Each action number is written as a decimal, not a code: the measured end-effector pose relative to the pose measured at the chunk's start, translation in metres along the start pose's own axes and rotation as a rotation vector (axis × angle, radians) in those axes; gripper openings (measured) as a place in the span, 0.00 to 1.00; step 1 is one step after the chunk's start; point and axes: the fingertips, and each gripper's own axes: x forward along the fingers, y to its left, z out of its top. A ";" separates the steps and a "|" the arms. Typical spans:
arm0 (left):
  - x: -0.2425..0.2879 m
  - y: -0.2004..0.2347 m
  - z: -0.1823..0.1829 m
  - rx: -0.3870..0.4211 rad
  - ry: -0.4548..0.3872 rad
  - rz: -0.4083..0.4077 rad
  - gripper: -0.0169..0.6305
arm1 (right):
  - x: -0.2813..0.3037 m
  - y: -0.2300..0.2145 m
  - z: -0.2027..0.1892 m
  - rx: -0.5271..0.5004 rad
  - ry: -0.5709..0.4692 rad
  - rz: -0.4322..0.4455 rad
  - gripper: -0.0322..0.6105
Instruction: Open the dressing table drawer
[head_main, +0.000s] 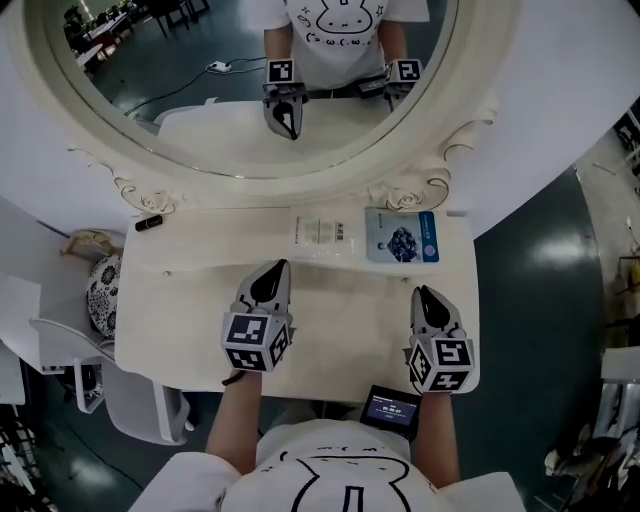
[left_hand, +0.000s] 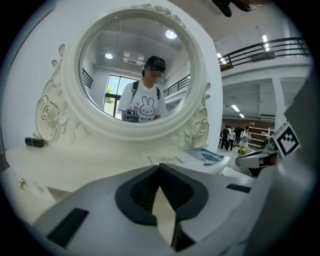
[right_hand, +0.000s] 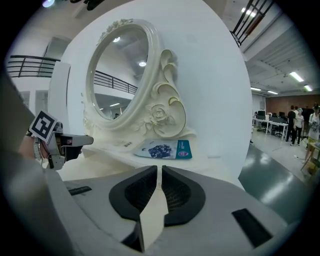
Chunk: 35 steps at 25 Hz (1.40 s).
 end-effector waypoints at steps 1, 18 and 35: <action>0.000 0.000 -0.005 -0.005 0.010 0.004 0.04 | 0.002 0.000 -0.005 0.002 0.014 0.006 0.11; 0.003 0.022 -0.053 -0.080 0.104 0.086 0.04 | 0.044 -0.003 -0.052 0.018 0.163 0.035 0.19; 0.000 0.045 -0.050 -0.107 0.096 0.114 0.04 | 0.064 -0.008 -0.056 0.077 0.186 -0.045 0.19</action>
